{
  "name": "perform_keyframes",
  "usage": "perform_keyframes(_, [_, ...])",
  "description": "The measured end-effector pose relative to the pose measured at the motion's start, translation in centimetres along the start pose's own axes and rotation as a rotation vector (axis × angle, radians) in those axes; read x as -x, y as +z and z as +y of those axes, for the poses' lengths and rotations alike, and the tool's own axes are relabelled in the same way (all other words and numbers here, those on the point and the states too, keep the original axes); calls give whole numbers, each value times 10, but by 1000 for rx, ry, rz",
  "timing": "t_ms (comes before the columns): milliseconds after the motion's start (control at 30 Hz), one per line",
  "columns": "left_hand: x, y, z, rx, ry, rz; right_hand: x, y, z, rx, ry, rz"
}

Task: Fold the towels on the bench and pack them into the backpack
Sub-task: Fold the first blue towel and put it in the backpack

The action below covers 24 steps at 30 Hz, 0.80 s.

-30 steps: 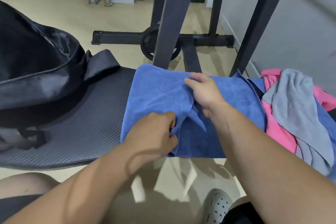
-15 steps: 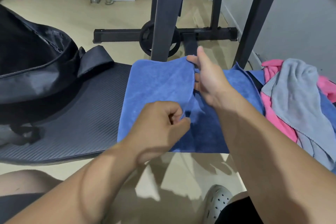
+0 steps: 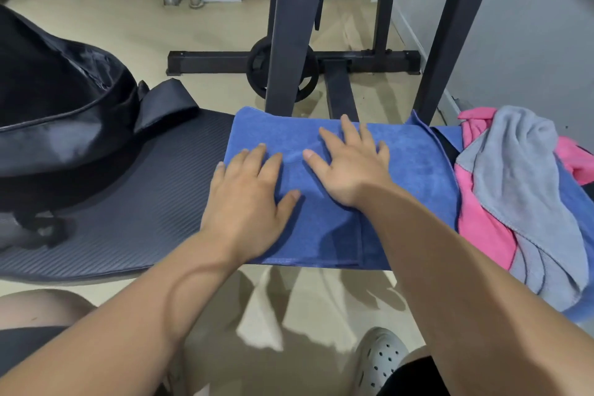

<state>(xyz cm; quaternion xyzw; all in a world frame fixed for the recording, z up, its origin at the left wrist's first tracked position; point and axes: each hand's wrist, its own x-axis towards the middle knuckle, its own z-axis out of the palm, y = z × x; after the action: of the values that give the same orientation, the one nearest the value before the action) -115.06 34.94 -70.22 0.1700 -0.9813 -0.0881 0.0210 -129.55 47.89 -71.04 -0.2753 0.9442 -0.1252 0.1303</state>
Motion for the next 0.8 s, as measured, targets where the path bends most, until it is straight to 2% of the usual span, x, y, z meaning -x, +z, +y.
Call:
perform_keyframes(67, [6, 10, -7, -50, -22, -176, 0, 10, 0, 74, 11, -88])
perform_keyframes(133, [12, 15, -12, -74, -22, -242, 1, 16, -1, 106, 27, -120])
perform_keyframes(367, [23, 8, -42, -118, -40, -273, 5, 22, -23, 89, 47, -137])
perform_keyframes(600, [43, -7, -84, -135, -122, -257, 7, 34, -63, 156, -93, -52])
perform_keyframes(800, [50, -18, -95, -146, -217, -148, 11, 37, -67, 88, -158, 1])
